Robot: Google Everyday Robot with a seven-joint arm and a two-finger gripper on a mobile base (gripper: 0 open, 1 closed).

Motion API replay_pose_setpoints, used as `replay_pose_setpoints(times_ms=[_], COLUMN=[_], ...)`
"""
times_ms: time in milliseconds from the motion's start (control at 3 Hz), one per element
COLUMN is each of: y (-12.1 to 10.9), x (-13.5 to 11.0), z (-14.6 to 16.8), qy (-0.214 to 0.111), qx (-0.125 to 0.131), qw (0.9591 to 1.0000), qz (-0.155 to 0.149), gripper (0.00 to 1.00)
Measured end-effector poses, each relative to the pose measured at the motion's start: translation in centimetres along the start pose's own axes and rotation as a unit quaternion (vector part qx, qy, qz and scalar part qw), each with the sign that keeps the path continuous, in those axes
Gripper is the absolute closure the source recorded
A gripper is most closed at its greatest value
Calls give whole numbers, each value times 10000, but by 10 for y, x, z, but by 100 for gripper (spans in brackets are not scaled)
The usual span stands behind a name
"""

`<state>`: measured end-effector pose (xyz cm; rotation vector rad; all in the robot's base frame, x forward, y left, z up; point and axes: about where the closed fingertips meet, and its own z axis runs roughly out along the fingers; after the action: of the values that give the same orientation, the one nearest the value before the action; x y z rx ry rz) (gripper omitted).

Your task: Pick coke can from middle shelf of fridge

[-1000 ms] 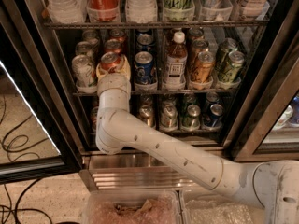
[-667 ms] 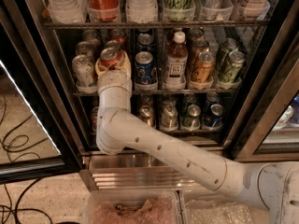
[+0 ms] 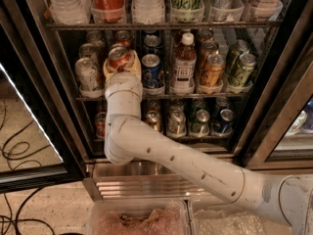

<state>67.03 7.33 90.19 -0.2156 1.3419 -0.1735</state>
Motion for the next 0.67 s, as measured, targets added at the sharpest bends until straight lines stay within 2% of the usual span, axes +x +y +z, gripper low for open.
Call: replay_pose_setpoints(times_ms=[333,667], y=[0,-2], x=[0,3], z=[0,-14], qy=[-1,37], qx=[0,-21], qw=[10000,10000], qz=[-1,2], gripper=[100,100])
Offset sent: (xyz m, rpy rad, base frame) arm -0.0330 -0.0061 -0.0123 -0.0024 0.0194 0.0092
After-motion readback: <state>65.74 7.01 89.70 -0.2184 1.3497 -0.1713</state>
